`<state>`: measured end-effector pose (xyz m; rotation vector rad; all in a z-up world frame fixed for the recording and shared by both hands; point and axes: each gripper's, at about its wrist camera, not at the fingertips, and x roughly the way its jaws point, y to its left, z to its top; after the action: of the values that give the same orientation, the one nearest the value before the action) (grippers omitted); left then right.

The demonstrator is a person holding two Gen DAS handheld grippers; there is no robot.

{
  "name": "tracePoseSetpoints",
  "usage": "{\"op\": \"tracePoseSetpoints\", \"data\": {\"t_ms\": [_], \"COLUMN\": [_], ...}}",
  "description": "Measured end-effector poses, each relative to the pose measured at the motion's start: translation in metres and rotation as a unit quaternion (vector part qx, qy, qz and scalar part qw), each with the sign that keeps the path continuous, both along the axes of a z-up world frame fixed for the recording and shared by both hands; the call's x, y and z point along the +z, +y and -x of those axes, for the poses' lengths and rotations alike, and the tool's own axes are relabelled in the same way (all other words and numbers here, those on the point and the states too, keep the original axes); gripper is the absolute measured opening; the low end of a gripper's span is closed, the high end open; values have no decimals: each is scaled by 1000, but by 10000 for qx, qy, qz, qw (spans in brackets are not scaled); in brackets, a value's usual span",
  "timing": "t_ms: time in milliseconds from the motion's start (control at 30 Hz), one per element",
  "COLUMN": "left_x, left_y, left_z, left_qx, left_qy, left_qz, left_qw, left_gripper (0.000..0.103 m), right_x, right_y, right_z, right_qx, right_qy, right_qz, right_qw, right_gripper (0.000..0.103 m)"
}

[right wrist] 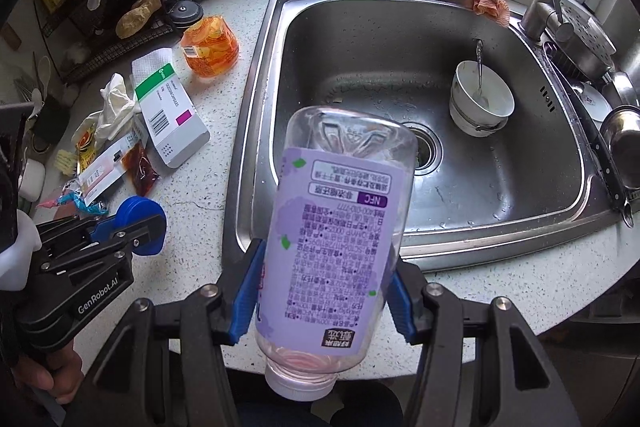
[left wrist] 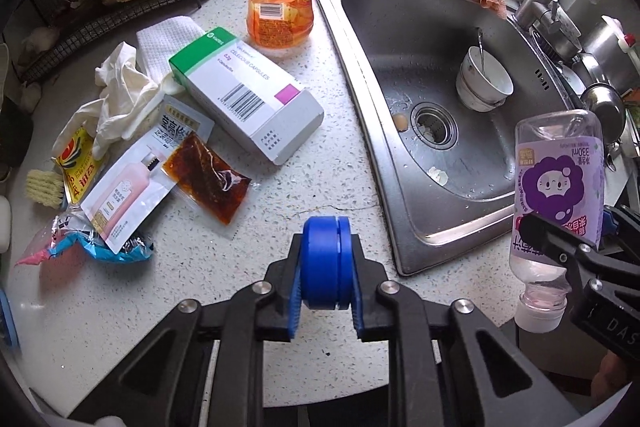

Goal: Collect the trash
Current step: 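Lift the bottle with the right gripper while the left gripper grasps the blue cap, then carry bottle and cap down over the red bucket with both grippers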

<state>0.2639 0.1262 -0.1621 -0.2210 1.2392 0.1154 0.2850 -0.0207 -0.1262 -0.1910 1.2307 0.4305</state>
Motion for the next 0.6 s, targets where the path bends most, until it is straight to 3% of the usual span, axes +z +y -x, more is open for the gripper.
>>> {"op": "tracePoseSetpoints", "data": {"t_ms": [100,333,600], "left_x": [11,44,41], "left_y": [-25,-100,-216], "left_z": [5,42,78], "left_qx": [68,31,-441], "left_qy": [-164,-508,-606], "left_qz": [137,-219,-301], "left_qw": [9997,9985,9967], "left_gripper": [18,18,18], "right_x": [9,29,28], "right_y": [-21,-94,-205], "right_z": [8,38,84], "right_qx": [37,179,52], "right_qy": [-81,-354,-529], "right_qz": [-135,-340,-205], "right_qw": [9999,9986,9984], "right_gripper": [53,53,53]}}
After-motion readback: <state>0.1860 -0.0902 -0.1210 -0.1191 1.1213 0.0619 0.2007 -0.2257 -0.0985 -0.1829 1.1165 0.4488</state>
